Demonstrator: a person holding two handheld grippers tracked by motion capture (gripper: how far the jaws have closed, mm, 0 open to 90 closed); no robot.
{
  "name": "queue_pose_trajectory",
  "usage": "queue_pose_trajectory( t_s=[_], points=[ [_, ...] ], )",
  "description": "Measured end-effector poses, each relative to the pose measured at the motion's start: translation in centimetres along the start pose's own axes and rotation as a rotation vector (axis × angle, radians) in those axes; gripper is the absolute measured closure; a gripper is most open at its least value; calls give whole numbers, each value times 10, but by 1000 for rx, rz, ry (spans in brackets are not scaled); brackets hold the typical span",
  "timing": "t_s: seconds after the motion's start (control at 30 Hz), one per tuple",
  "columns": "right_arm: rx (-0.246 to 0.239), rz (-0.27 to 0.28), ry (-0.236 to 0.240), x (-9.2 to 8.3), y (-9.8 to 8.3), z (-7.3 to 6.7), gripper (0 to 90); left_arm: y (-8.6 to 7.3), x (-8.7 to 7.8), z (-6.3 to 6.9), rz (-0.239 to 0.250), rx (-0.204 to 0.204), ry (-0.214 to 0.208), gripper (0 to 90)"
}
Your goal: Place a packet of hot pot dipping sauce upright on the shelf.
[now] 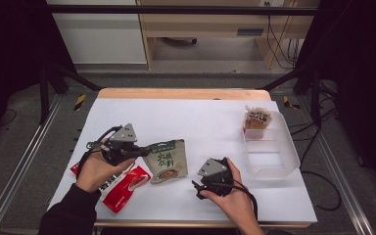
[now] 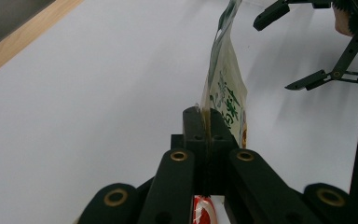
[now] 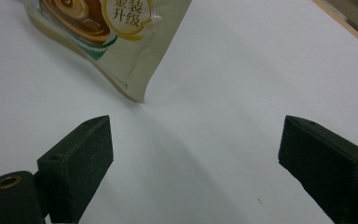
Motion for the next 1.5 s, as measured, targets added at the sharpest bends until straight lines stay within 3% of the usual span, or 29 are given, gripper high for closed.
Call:
queue_pose_trajectory(
  t_s=[0.17,0.4,0.77,0.83,0.97,1.13,1.23,1.33,1.5],
  points=[
    [-3,0,-10,-4,0,0,106,7,0,2,-31,31,-15,900],
    [-28,-10,5,-16,13,-3,117,20,-5,8,-73,95,0,900],
    [-172,-43,72,-54,43,10,232,25,-8,14,-95,134,12,900],
    [-214,-78,72,-61,49,13,259,26,-8,15,-98,139,11,900],
    [-278,-89,64,-70,61,20,327,29,-8,20,-108,159,12,900],
    [-317,-98,98,-75,80,28,360,29,-10,25,-108,176,12,900],
    [-357,-105,144,-74,91,24,429,30,-9,25,-110,177,9,900],
    [-391,-130,160,-69,101,18,492,31,-10,25,-103,183,10,900],
    [-424,-168,206,-57,108,17,704,31,-12,26,-90,182,4,900]
  ],
)
Point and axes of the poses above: each handheld gripper's, and its own axes: x roughly forward along the jaws, y roughly out of its top, z roughly to its right, the point moved 5 cm from there along x, roughly forward along the jaws, and after that the axes turned 13 degrees about -z, right-handed, at the moved point
